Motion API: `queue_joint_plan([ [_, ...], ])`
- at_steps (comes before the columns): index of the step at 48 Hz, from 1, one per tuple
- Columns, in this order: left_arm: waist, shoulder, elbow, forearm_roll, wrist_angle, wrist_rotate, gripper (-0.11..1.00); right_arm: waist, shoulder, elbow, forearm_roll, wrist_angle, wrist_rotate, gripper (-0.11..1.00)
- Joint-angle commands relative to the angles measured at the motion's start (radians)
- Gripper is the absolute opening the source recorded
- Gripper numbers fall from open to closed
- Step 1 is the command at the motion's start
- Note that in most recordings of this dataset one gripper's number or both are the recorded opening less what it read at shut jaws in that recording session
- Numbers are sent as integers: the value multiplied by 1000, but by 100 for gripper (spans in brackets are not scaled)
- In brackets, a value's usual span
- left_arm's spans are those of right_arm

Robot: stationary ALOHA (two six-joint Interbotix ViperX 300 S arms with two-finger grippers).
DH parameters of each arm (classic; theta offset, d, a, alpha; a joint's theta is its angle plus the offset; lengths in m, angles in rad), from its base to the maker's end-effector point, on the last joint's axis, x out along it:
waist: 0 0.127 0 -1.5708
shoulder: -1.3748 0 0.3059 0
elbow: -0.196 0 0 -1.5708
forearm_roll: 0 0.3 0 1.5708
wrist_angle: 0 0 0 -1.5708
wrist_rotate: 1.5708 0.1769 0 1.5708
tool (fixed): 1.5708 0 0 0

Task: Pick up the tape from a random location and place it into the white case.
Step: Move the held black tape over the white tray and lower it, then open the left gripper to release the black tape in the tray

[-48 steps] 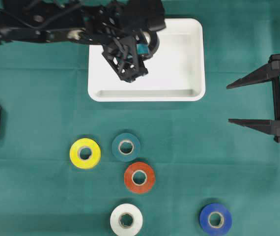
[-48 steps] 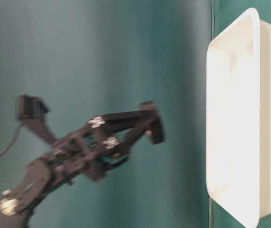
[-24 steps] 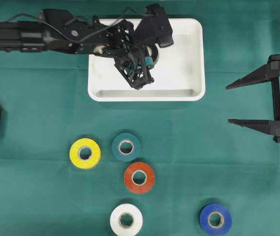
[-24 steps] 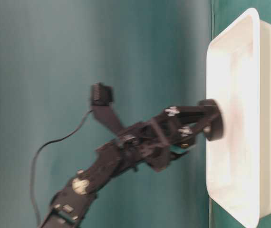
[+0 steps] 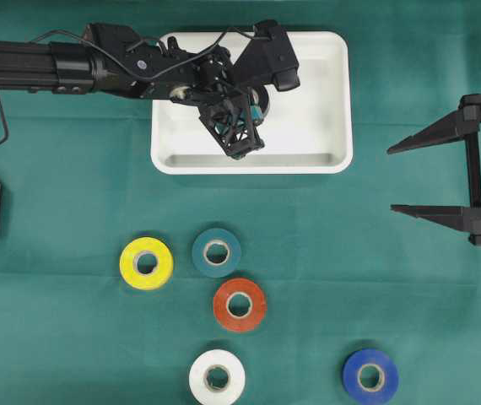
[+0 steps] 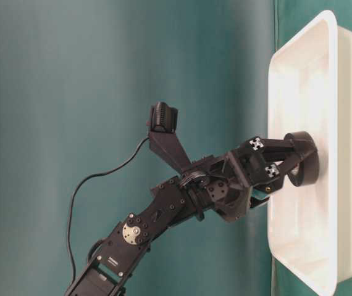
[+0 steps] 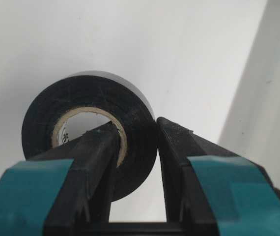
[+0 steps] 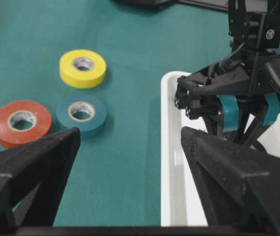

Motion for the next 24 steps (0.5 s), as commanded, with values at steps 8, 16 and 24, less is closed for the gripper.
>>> queue_joint_plan([
  [8, 14, -21, -25, -5, -8, -6, 55, -2, 5, -28, -2, -6, 2, 90],
  [16, 18, -23, -17, -3, -6, -5, 95, -2, 5, -28, -2, -5, 2, 90],
  [24, 20, -29, -17, -3, 2, -5, 90, -2, 3, -28, -2, -3, 2, 90],
])
